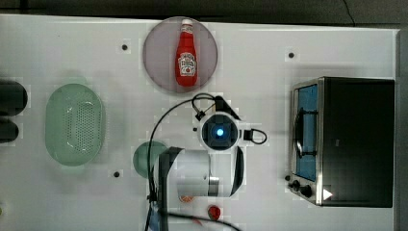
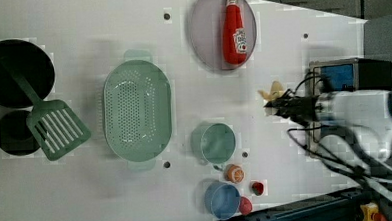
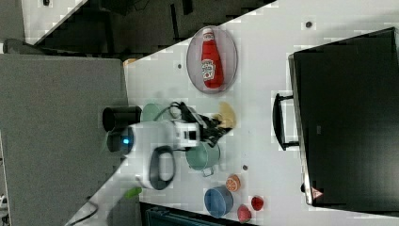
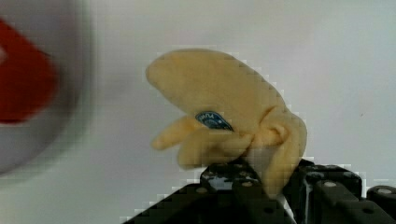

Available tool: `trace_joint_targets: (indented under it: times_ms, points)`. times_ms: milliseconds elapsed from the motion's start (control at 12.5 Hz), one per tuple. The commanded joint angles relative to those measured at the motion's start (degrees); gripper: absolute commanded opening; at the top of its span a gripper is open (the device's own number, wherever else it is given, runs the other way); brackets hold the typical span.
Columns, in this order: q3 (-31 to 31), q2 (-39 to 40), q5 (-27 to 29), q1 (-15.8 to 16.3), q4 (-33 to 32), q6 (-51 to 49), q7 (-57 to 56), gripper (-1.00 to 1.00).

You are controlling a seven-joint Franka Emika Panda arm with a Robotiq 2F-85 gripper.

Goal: Pick banana from table and place on oven.

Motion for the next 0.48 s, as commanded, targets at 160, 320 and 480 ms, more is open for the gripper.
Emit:
trace_joint_targets:
  times_ms: [160,320,480]
  points:
    - [-0.9,-15.2,-0.6,1.1,8.2,-19.3,2.7,-0.58]
    - [-1.0,-19.2,-0.6,1.1,14.9,-32.7,2.7,-0.58]
    - [-1.1,-21.0,-0.5,1.0,22.3,-44.3,2.7,-0.58]
